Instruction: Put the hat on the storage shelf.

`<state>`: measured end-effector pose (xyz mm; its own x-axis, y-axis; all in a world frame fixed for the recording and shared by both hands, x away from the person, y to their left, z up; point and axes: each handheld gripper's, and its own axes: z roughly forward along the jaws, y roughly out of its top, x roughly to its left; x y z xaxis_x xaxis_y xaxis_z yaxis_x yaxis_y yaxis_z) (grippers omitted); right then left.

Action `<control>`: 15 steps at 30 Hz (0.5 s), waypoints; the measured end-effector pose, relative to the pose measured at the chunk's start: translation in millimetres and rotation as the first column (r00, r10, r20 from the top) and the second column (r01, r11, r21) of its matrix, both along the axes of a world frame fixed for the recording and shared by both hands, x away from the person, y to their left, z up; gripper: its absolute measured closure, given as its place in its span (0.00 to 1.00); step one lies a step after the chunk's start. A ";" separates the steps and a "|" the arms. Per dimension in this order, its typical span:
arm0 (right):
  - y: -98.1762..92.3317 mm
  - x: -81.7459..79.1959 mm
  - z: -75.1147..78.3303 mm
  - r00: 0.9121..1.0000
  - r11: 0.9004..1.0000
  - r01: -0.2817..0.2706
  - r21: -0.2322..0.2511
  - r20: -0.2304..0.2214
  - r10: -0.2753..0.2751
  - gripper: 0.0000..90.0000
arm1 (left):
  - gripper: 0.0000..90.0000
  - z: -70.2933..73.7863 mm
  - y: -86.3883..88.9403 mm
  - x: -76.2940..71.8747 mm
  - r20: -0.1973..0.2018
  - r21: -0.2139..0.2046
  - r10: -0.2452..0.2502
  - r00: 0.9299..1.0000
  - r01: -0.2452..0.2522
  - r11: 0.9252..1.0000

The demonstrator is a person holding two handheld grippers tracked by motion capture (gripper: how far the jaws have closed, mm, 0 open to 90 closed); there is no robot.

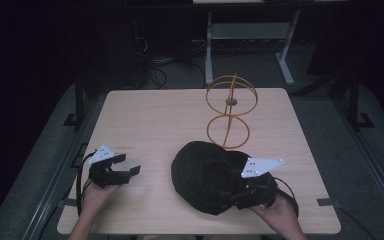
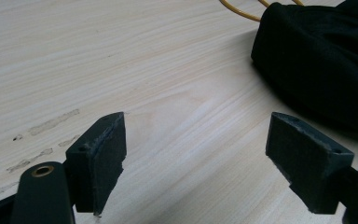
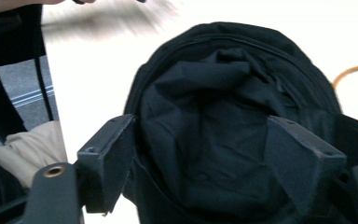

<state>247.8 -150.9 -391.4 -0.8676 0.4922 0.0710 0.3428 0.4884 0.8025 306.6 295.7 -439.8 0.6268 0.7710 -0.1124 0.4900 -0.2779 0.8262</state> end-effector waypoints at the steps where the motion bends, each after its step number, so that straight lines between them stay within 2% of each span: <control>1: 2.5 -0.3 -0.1 1.000 1.000 -0.006 0.003 -0.002 0.006 0.28 | 0.22 0.0 -0.1 0.0 0.000 -0.001 0.000 1.000 0.000 1.000; 5: 12.9 -2.5 -0.2 1.000 1.000 -0.030 -0.001 -0.007 0.030 0.28 | 0.22 -0.2 -0.5 0.1 -0.003 0.002 -0.004 1.000 0.004 1.000; 15: 35.9 -5.8 -1.4 0.996 0.996 -0.089 -0.013 -0.021 0.088 0.38 | 0.22 -0.4 -1.2 0.4 -0.002 0.005 -0.012 1.000 0.012 1.000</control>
<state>242.1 -115.0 -392.8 -0.9062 0.4146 0.0829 0.3141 0.5290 0.7884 307.0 294.5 -440.3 0.6354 0.7643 -0.1097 0.4883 -0.2877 0.8239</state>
